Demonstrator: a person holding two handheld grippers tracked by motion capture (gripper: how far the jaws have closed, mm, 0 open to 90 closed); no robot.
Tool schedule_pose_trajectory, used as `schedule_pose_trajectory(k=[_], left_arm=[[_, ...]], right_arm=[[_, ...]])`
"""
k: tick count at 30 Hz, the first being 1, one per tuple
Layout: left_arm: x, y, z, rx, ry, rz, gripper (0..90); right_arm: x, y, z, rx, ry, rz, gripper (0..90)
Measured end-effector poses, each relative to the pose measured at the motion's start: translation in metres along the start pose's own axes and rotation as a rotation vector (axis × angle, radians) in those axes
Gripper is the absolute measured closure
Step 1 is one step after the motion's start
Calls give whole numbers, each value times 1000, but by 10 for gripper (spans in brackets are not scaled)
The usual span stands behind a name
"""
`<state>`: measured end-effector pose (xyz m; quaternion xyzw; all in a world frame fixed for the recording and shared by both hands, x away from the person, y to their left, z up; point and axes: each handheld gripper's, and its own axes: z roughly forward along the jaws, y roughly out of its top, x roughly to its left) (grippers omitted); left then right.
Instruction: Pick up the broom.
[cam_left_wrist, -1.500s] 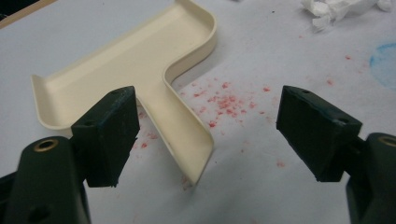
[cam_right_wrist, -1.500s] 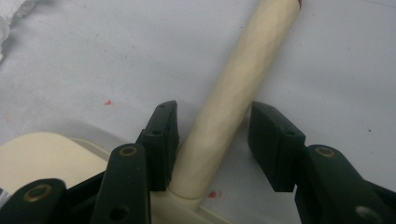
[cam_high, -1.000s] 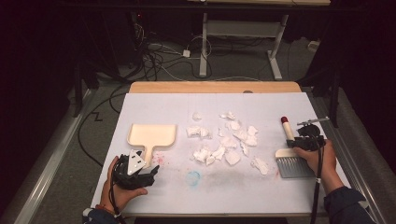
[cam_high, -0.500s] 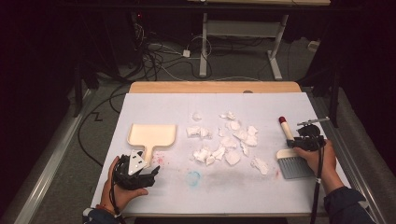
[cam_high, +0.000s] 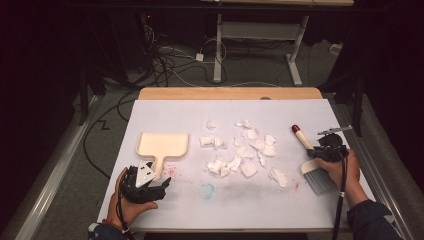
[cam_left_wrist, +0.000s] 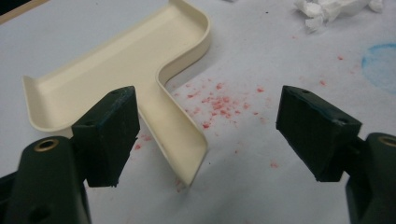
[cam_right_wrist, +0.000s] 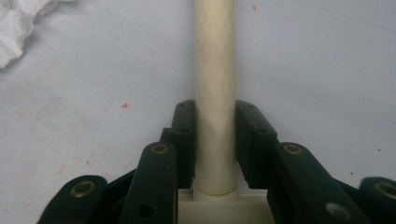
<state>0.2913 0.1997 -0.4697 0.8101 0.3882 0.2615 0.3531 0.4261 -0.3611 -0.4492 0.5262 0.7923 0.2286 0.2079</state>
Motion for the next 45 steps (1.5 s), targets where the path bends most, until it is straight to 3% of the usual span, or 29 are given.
schedule_pose_trajectory(k=[12, 20, 21, 22, 23, 24, 25, 27, 30, 35, 45], left_arm=[[-1, 2, -2, -11, -18, -19, 210], [-8, 9, -6, -46, -29, -26, 209], [-9, 10, -7, -50, -35, -30, 209], [-11, 12, -7, -56, -39, -33, 209], [-13, 15, -7, -66, -44, -34, 206], [-15, 19, -8, -77, -51, -34, 206], [-19, 24, -9, -87, -55, -31, 203], [-28, 34, -10, -107, -67, -8, 202], [-41, 49, -14, -144, -98, 17, 203], [-56, 68, -16, -200, -165, 30, 202], [-91, 106, 0, -241, -292, 81, 204]], right_arm=[[5, 1, -22, -126, -17, -17, 720], [7, 1, -50, -269, -17, -4, 720], [10, 2, -59, -313, -15, -2, 720], [10, 2, -59, -313, -15, -2, 720], [15, 3, -70, -365, -13, -3, 720], [15, 3, -70, -365, -13, -3, 720], [22, 5, -81, -421, -7, -3, 719], [25, 6, -85, -446, -3, -8, 720], [42, 9, -98, -524, 21, -15, 720], [58, 14, -103, -557, 46, -35, 720], [98, 26, -92, -601, 121, -67, 720]])
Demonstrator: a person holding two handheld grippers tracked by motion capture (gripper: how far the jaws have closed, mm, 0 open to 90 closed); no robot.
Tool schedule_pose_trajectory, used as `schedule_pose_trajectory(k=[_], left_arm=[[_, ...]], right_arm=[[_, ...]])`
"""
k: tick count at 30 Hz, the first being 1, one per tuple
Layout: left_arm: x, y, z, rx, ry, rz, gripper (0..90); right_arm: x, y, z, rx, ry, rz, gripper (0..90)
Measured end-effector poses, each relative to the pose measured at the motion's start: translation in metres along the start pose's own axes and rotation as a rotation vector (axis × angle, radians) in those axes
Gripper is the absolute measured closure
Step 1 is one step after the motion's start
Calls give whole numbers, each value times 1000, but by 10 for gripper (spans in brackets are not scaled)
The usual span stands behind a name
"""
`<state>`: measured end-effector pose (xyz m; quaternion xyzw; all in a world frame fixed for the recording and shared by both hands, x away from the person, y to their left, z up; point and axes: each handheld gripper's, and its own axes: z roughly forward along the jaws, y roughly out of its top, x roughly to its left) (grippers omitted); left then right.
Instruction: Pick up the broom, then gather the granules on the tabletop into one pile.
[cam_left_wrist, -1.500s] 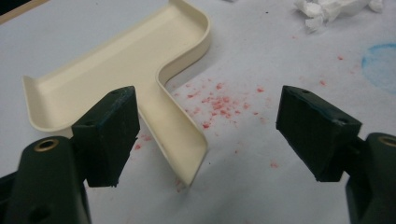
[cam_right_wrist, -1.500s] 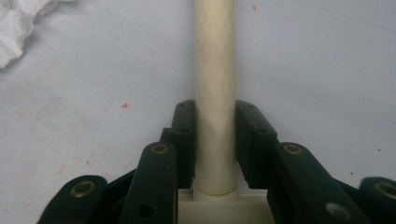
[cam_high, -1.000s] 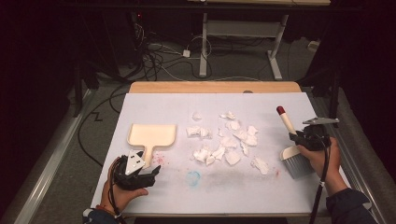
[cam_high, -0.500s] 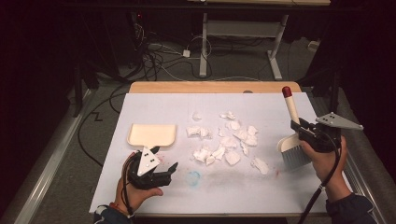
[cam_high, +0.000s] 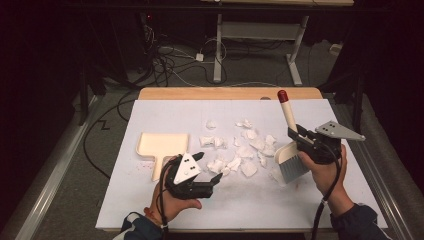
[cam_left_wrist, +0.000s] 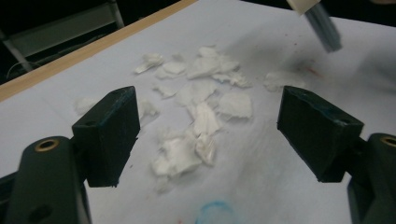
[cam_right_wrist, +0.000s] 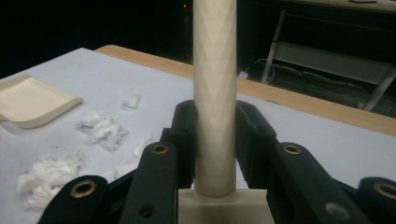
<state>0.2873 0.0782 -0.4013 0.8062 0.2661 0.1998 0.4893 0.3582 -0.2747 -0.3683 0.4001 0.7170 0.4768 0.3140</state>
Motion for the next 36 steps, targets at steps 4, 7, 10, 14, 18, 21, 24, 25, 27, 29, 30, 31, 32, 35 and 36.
schedule_pose_trajectory(k=[4, 7, 10, 14, 18, 21, 24, 25, 27, 29, 30, 31, 32, 35, 36], left_arm=[[-12, 12, 19, -10, -42, 30, 204], [-22, 19, 31, -22, -59, 53, 209], [-25, 25, 41, -41, -97, 29, 211], [-25, 30, 51, -65, -123, -14, 214], [-26, 32, 62, -61, -156, -43, 265], [-28, 32, 70, -53, -168, -41, 304], [-25, 30, 76, -48, -180, -62, 350], [-24, 29, 77, -50, -198, -75, 365], [-22, 27, 78, -47, -205, -82, 383], [-21, 25, 78, -54, -232, -78, 470], [-21, 24, 78, -54, -242, -79, 470], [-20, 23, 78, -55, -253, -75, 521], [-20, 22, 78, -62, -250, -69, 578], [-16, 19, 77, -63, -260, -75, 595], [-15, 19, 75, -61, -255, -70, 607]], right_arm=[[15, 1, 6, -28, 20, -6, 720], [26, 2, 8, -50, 37, -14, 720], [38, 2, 11, -63, 58, -23, 720], [53, 2, 13, -77, 89, -37, 720], [66, 2, 11, -101, 104, -41, 720], [71, 2, 9, -122, 118, -49, 720], [76, 0, 7, -131, 133, -53, 720], [79, -1, 6, -135, 137, -59, 720], [82, -2, 5, -145, 139, -57, 719], [84, -3, 3, -154, 144, -59, 719], [84, -3, 3, -154, 144, -59, 719], [85, -3, 3, -155, 146, -60, 719], [85, -4, 2, -158, 152, -64, 718], [86, -4, 0, -156, 160, -68, 718], [85, -4, 0, -156, 166, -68, 717]])
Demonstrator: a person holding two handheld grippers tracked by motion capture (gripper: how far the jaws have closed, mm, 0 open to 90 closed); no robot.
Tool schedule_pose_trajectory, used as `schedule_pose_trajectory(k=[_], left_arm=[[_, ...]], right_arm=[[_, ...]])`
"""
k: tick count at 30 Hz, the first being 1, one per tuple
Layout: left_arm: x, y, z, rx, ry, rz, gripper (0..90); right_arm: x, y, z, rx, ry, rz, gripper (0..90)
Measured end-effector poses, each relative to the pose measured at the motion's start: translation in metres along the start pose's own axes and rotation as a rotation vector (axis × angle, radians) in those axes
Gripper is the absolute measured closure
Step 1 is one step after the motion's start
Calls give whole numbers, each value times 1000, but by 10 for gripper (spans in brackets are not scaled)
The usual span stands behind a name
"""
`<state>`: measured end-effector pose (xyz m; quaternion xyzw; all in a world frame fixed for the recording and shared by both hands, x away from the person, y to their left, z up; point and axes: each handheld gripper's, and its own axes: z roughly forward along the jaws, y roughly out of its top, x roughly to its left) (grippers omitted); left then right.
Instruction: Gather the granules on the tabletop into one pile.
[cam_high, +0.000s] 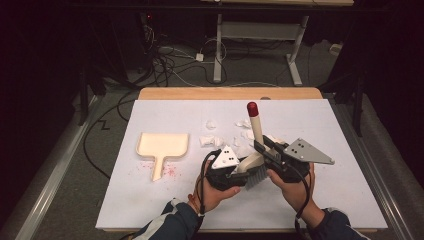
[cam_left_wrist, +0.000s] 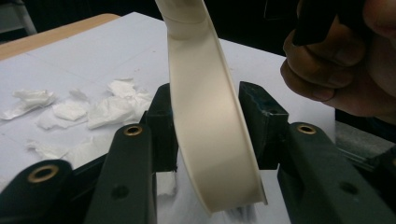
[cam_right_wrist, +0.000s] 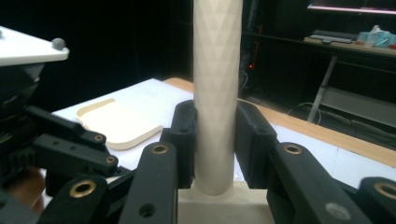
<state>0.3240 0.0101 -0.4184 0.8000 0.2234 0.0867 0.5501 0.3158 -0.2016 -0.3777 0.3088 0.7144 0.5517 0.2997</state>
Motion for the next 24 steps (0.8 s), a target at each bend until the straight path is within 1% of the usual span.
schedule_pose_trajectory(k=[1, 2, 3, 4, 5, 6, 7, 8, 9, 10, 12, 13, 14, 15, 16, 17, 18, 19, 20, 21, 22, 23, 24], left_arm=[[1, 0, -2, 8, 2, 9, 615], [2, 0, -4, 11, -4, 6, 631], [4, 0, -6, 8, -13, 3, 631], [6, 0, -9, 13, -17, 10, 639], [7, 0, -11, 20, -15, 16, 644], [8, 0, -13, 18, -14, 10, 651], [10, 1, -16, 17, -13, 9, 658], [11, 2, -18, 26, -17, 18, 660], [12, 2, -20, 28, -21, 22, 660], [12, 2, -22, 30, -26, 27, 660], [12, 3, -26, 41, -31, 44, 661], [12, 4, -28, 49, -37, 57, 661], [12, 4, -30, 55, -41, 67, 661], [12, 4, -33, 54, -45, 71, 661], [13, 4, -35, 58, -52, 75, 661], [13, 5, -38, 66, -60, 82, 661], [13, 5, -40, 70, -64, 90, 661], [14, 5, -43, 73, -71, 96, 661], [14, 5, -45, 81, -79, 104, 661], [14, 4, -47, 89, -81, 113, 661], [13, 4, -49, 89, -90, 119, 661], [14, 4, -51, 91, -105, 125, 661], [14, 4, -53, 98, -113, 130, 661]], right_arm=[[0, 0, -1, 0, 8, 11, 716], [0, 1, -3, 8, 24, -2, 711], [0, 1, -3, 8, 24, -2, 711], [0, 2, -5, 6, 36, 1, 709], [0, 2, -6, 6, 49, -6, 705], [0, 3, -7, 12, 54, -19, 701], [0, 4, -8, 12, 60, -17, 699], [-2, 5, -9, 20, 91, -21, 690], [-2, 5, -9, 20, 91, -21, 690], [-3, 6, -10, 27, 105, -20, 684], [-4, 8, -11, 24, 132, -30, 676], [-4, 8, -10, 32, 144, -50, 656], [-4, 10, -10, 50, 159, -65, 606], [-5, 11, -13, 35, 208, -89, 564], [-5, 11, -13, 35, 208, -89, 564], [-7, 13, -16, 31, 245, -130, 514], [-7, 13, -16, 31, 245, -130, 514], [-9, 14, -17, 36, 278, -147, 491], [-14, 15, -19, 42, 331, -173, 449], [-17, 14, -20, 44, 369, -184, 435], [-17, 14, -20, 44, 369, -184, 435], [-20, 12, -20, 63, 403, -196, 420], [-25, 7, -17, 111, 456, -217, 386]])
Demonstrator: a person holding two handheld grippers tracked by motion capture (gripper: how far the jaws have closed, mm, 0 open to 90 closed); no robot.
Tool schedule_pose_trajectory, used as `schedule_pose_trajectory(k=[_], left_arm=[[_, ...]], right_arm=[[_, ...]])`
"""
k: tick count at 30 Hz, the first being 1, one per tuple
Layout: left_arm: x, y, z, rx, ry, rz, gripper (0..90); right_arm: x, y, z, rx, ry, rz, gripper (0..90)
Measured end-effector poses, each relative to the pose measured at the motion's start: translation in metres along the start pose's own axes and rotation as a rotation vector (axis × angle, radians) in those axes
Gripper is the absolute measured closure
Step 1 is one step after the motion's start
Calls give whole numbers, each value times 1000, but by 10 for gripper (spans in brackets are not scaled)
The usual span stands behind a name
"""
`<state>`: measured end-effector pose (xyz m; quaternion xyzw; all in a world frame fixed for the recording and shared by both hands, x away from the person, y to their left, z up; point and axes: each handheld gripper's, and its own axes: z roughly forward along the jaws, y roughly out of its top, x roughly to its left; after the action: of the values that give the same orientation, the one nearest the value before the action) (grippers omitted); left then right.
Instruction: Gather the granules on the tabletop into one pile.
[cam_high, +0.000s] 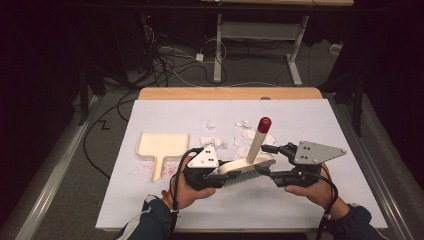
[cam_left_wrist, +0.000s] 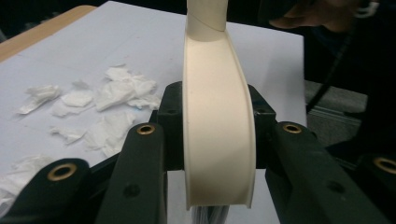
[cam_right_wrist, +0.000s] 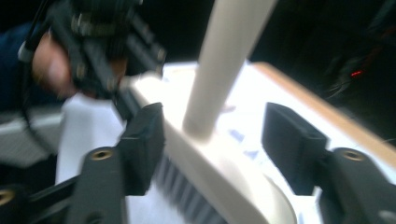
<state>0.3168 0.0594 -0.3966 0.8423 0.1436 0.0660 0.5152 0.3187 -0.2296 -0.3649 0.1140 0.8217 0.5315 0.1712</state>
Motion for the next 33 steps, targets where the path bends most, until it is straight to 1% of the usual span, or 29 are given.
schedule_pose_trajectory(k=[1, 2, 3, 6, 7, 8, 10, 11, 12, 13, 14, 15, 16, 17, 18, 20, 21, 22, 24, 25, 27, 28, 29, 30, 31, 32, 33], left_arm=[[-1, 0, -1, 6, 1, 5, 661], [-1, -1, -2, 15, -7, 14, 661], [-2, -1, -2, 24, -21, 24, 661], [-5, -3, -2, 52, -66, 53, 661], [-6, -3, -1, 57, -84, 66, 661], [-7, -2, 0, 55, -91, 72, 661], [-9, 0, 2, 55, -123, 87, 661], [-12, 0, 3, 55, -146, 106, 661], [-12, 0, 3, 55, -146, 106, 661], [-12, 0, 4, 56, -161, 108, 661], [-13, 0, 4, 59, -170, 116, 661], [-13, 0, 4, 59, -178, 120, 660], [-13, 0, 5, 62, -183, 121, 660], [-13, 0, 6, 69, -185, 122, 660], [-13, -1, 7, 72, -189, 122, 660], [-12, -2, 7, 64, -214, 120, 659], [-12, -2, 7, 66, -217, 125, 657], [-11, -2, 8, 70, -220, 123, 657], [-9, -4, 8, 63, -235, 107, 655], [-9, -4, 7, 56, -221, 102, 645], [-7, -6, 5, 58, -169, 103, 598], [-6, -6, 3, 56, -142, 95, 542], [-5, -7, 1, 58, -117, 93, 492], [-5, -8, -1, 65, -79, 98, 492], [-6, -9, -2, 85, -22, 109, 449], [-7, -10, -4, 112, 25, 124, 391], [-7, -11, -5, 116, 53, 127, 391]], right_arm=[[0, 0, 0, 0, 0, 0, 386], [-2, -3, 1, 24, 20, -8, 376], [-4, -6, 3, 41, 30, -14, 365], [-8, -13, 6, 65, 85, 2, 350], [-9, -15, 8, 72, 114, 2, 350], [-10, -18, 12, 96, 192, -7, 350], [-11, -22, 15, 115, 258, -1, 365], [-11, -24, 18, 127, 304, -2, 367], [-11, -24, 18, 127, 304, -2, 367], [-10, -26, 20, 148, 326, -9, 386], [-8, -27, 22, 164, 339, -18, 426], [-5, -28, 25, 168, 389, -24, 501], [-5, -28, 25, 168, 389, -24, 501], [-3, -28, 27, 175, 424, -32, 597], [-2, -29, 28, 176, 433, -36, 639], [-1, -29, 29, 181, 434, -37, 654], [0, -31, 30, 190, 459, -29, 668], [0, -31, 30, 195, 458, -36, 671], [1, -31, 31, 198, 461, -35, 674], [2, -30, 30, 195, 456, -40, 677], [2, -28, 30, 199, 428, -33, 678], [1, -27, 29, 202, 412, -36, 678], [-1, -27, 26, 199, 376, -26, 678], [-1, -27, 26, 199, 376, -26, 678], [-3, -27, 25, 200, 357, -21, 679], [-7, -26, 21, 203, 313, -9, 679], [-7, -26, 21, 203, 313, -9, 679]])
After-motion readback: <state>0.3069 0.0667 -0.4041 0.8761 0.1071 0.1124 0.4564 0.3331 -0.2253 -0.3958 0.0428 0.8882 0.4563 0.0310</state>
